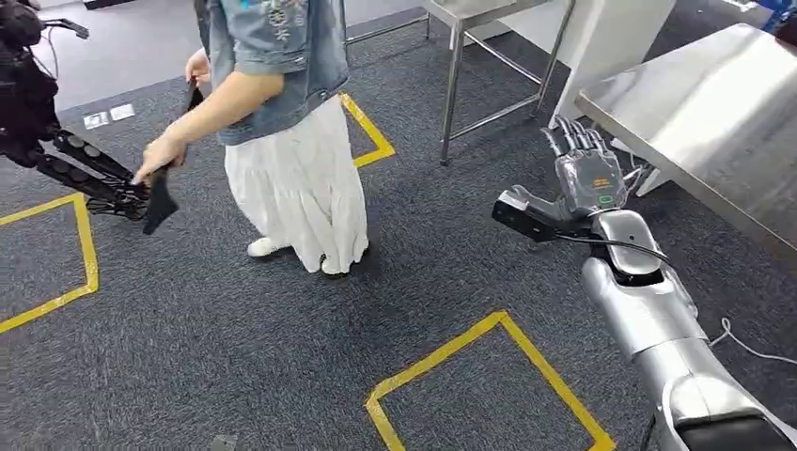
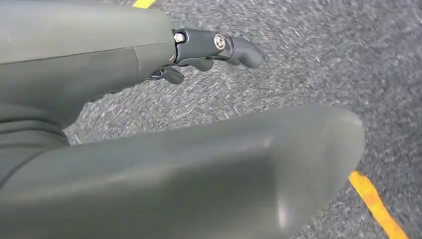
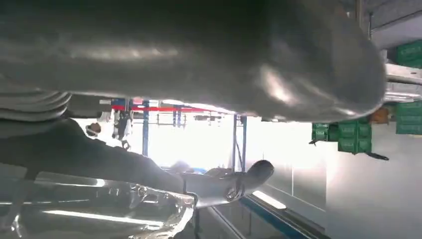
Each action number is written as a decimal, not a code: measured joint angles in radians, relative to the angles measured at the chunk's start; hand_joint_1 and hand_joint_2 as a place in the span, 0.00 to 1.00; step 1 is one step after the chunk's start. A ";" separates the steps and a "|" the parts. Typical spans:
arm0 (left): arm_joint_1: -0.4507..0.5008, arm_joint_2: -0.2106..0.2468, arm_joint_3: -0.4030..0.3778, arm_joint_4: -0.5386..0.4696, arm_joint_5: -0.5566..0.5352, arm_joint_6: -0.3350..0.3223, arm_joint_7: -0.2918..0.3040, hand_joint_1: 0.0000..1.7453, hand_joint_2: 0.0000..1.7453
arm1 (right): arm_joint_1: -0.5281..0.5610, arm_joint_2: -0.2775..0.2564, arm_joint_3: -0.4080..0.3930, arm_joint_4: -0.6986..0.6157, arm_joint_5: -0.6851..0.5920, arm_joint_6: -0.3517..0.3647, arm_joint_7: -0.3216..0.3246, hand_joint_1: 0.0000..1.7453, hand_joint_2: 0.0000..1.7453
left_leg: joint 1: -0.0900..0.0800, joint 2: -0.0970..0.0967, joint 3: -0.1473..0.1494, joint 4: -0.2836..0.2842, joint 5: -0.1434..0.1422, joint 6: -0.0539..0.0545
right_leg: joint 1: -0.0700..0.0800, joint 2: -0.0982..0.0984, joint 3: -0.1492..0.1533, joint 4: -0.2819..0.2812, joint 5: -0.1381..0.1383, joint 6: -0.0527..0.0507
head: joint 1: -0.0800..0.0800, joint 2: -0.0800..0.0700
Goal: Take the parts from the cabinet and place them on the table.
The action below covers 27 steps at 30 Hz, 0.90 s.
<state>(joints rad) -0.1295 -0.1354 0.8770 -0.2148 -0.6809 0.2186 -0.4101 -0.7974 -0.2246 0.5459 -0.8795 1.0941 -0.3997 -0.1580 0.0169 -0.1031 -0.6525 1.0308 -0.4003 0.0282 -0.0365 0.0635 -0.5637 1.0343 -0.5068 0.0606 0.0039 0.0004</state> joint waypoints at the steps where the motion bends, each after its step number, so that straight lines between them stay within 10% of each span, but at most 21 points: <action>1: 0.000 0.000 0.000 0.000 0.000 0.001 0.000 0.00 0.00 | -0.002 -0.002 -0.006 0.023 -0.007 -0.013 0.008 0.00 0.00 | -0.002 -0.012 -0.005 0.001 0.003 -0.007 | 0.012 -0.011 0.001 -0.006 0.008 -0.012 | -0.001 0.000; 4: 0.013 0.000 0.000 0.000 -0.001 0.002 0.000 0.00 0.00 | 0.010 -0.018 -0.054 0.124 -0.031 -0.081 0.013 0.00 0.00 | 0.005 -0.040 -0.014 -0.009 0.019 -0.029 | 0.026 -0.043 0.007 -0.004 0.017 -0.032 | 0.000 0.000; 5: 0.017 0.000 0.000 0.000 -0.001 0.002 0.000 0.00 0.00 | 0.012 -0.020 -0.071 0.156 -0.035 -0.105 0.003 0.00 0.00 | 0.009 -0.021 -0.021 -0.001 0.013 -0.028 | 0.008 -0.053 0.008 -0.011 0.025 -0.045 | -0.001 0.000; 7: 0.021 0.000 0.000 0.000 -0.002 0.002 0.000 0.00 0.00 | 0.017 -0.027 -0.090 0.194 -0.036 -0.120 -0.004 0.00 0.00 | 0.000 0.079 -0.061 0.088 -0.053 -0.030 | 0.017 -0.069 0.004 -0.011 0.029 -0.061 | -0.007 0.000; 10: 0.019 0.001 0.000 0.000 -0.002 0.002 0.000 0.00 0.00 | 0.025 -0.032 -0.105 0.245 -0.030 -0.119 -0.004 0.00 0.00 | 0.002 0.098 -0.155 0.308 -0.144 -0.036 | 0.028 -0.103 -0.001 -0.011 0.030 -0.067 | -0.006 0.000; 13: 0.020 0.001 0.000 0.000 -0.003 0.002 0.000 0.00 0.00 | 0.028 -0.031 -0.115 0.268 -0.028 -0.110 0.006 0.00 0.00 | 0.001 0.107 -0.078 0.184 -0.078 -0.028 | 0.033 -0.134 -0.003 -0.011 0.030 -0.066 | -0.007 0.000; 15: 0.017 0.003 0.000 0.000 -0.006 0.004 0.000 0.00 0.00 | 0.032 -0.034 -0.131 0.278 -0.042 -0.110 0.015 0.00 0.00 | -0.010 0.177 0.023 0.015 -0.040 -0.009 | 0.037 -0.156 -0.001 -0.011 0.029 -0.066 | -0.008 0.000; 20: 0.024 0.007 0.004 0.000 0.002 0.014 -0.008 0.00 0.00 | 0.104 -0.047 -0.257 0.372 -0.237 -0.099 -0.009 0.00 0.00 | -0.011 0.112 0.030 -0.012 -0.022 0.015 | 0.057 -0.215 0.012 -0.020 0.019 -0.044 | -0.005 0.000; 22: 0.031 0.007 0.011 0.000 0.012 0.015 -0.018 0.00 0.00 | 0.158 -0.046 -0.339 0.427 -0.317 -0.099 -0.010 0.00 0.00 | -0.005 0.093 0.031 -0.022 -0.013 0.026 | 0.039 -0.106 -0.021 0.053 -0.025 -0.044 | -0.008 0.000; 23: 0.031 0.007 0.012 0.000 0.013 0.015 -0.026 0.00 0.00 | 0.195 -0.046 -0.379 0.453 -0.345 -0.097 0.000 0.00 0.00 | -0.004 0.078 0.029 -0.022 -0.012 0.027 | 0.034 -0.082 -0.057 0.129 -0.060 -0.048 | 0.000 0.000; 25: 0.034 0.005 0.017 0.000 0.019 0.011 -0.034 0.00 0.00 | 0.278 -0.039 -0.447 0.498 -0.385 -0.082 0.027 0.00 0.00 | -0.004 0.042 0.026 -0.022 -0.011 0.027 | 0.028 -0.070 -0.123 0.266 -0.108 -0.046 | 0.000 0.000; 27: 0.041 0.002 0.027 0.001 0.027 0.001 -0.044 0.00 0.00 | 0.366 -0.015 -0.506 0.529 -0.434 -0.047 0.034 0.00 0.00 | -0.004 0.011 0.026 -0.021 -0.011 0.026 | 0.024 -0.066 -0.117 0.243 -0.086 -0.028 | -0.001 0.000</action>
<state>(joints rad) -0.0882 -0.1331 0.9037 -0.2140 -0.6538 0.2193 -0.4540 -0.4315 -0.2395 0.0403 -0.3501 0.6606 -0.4467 -0.1236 0.0129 -0.0920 -0.6264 1.0099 -0.4111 0.0544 -0.0128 -0.0030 -0.6807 1.2772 -0.5927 0.0323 0.0031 0.0004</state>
